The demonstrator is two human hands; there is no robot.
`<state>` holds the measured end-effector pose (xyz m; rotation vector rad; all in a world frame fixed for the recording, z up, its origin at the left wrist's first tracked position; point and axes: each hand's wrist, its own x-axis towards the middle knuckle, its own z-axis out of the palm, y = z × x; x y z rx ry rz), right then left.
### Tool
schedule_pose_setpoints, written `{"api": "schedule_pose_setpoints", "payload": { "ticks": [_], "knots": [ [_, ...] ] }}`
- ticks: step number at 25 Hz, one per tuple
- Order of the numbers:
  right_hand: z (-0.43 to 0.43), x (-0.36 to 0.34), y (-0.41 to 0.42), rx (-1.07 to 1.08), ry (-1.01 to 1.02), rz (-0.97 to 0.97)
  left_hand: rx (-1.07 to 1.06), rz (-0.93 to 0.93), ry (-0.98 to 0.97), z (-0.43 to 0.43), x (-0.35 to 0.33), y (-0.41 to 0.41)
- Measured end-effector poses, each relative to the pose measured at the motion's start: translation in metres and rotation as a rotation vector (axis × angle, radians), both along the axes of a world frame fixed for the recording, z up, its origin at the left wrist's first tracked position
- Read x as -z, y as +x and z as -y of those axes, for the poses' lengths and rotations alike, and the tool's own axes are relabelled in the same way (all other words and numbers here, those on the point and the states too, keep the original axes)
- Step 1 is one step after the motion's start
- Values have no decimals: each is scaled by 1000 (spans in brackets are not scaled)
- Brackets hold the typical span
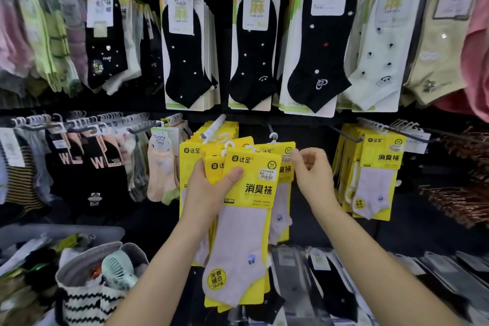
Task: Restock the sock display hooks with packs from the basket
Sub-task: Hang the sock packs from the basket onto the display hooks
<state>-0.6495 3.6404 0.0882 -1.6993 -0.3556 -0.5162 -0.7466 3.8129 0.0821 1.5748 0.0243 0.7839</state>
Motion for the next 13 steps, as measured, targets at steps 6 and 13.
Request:
{"api": "schedule_pose_setpoints", "payload": {
  "ticks": [6, 13],
  "knots": [
    [-13, -6, -44, -318, 69, -40, 58, 25, -2, 19, -1, -7],
    [7, -22, -46, -289, -61, -37, 129, -18, 43, 18, 11, -13]
  ]
}}
